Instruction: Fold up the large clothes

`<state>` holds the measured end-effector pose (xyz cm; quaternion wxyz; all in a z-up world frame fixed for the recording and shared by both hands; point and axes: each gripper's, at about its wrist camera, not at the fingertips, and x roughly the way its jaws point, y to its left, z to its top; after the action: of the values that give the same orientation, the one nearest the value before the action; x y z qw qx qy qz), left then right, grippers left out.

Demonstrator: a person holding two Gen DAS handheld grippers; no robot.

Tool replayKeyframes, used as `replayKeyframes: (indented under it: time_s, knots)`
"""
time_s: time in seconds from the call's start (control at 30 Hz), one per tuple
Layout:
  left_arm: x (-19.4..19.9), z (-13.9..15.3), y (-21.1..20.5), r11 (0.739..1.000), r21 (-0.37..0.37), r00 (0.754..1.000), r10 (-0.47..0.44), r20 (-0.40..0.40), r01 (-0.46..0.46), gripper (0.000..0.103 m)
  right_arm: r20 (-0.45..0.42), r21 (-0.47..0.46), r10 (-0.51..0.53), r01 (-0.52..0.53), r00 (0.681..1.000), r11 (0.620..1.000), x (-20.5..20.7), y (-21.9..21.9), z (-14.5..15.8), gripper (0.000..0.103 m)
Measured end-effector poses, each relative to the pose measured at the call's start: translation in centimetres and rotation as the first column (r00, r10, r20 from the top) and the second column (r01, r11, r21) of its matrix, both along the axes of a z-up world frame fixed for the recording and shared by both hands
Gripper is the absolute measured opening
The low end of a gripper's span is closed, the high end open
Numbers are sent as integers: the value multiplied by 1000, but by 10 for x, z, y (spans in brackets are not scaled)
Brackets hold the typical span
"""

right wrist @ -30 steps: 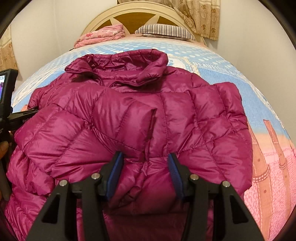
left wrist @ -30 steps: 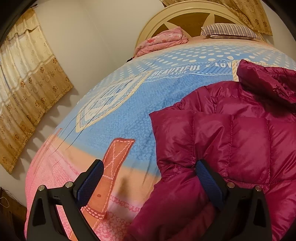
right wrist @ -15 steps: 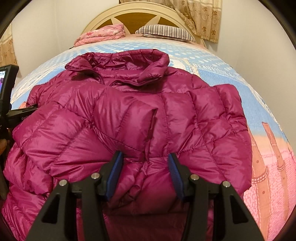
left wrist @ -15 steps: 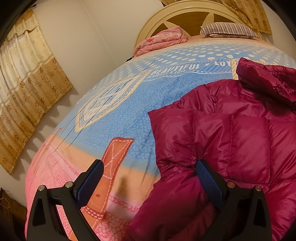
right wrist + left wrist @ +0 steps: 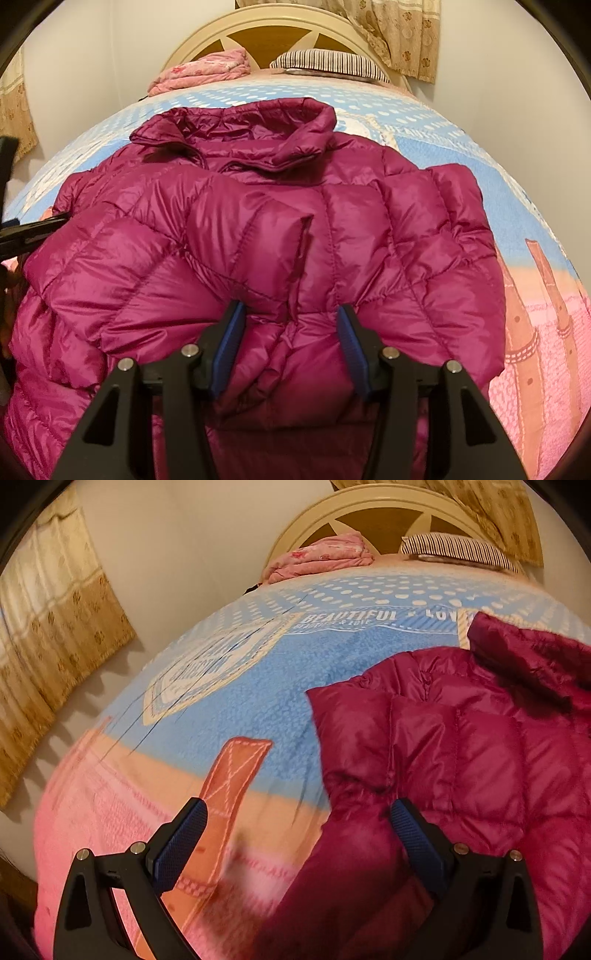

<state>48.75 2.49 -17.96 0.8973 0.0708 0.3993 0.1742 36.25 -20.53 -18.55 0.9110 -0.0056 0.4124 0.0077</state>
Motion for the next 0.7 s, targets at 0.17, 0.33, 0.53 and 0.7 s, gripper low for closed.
replayKeyframes:
  time_s: [0.17, 0.33, 0.53, 0.7]
  knots:
    - [-23, 25, -7, 996, -40, 997, -79, 23, 80, 100, -2, 42, 17, -17, 1000, 999, -7, -15, 16, 76]
    - [-27, 33, -25, 989, -46, 989, -142, 32, 143, 100, -2, 20, 42, -42, 999, 999, -8, -22, 21, 80]
    - [-28, 3, -41, 984, 3, 984, -181, -3, 181, 100, -9, 19, 35, -35, 999, 999, -6, -23, 5, 88]
    - [-25, -6, -33, 982, -56, 984, -179, -21, 178, 100, -13, 25, 39, -39, 999, 999, -6, -23, 4, 90]
